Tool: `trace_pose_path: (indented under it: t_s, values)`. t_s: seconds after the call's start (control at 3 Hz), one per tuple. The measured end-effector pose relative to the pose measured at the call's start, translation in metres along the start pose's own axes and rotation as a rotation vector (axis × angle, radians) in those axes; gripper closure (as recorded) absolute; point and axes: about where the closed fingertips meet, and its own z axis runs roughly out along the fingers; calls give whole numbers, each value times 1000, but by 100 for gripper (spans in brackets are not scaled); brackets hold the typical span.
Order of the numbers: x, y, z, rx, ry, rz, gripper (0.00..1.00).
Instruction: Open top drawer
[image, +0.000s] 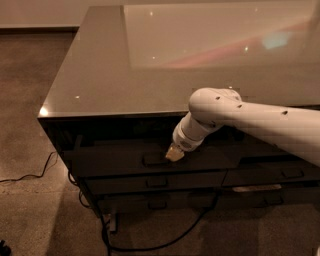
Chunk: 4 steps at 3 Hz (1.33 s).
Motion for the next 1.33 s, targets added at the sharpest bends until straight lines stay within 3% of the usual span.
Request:
trace_pose_path:
  t_s: [0.33,0.67,1.0,1.33]
  values:
    - [1,-1,-2,0,0,0,100]
    - [3,-2,-3,0,0,0,100]
    - [5,7,-7,-9,-5,3,82]
    - [4,14,-13,-11,-8,-8,58]
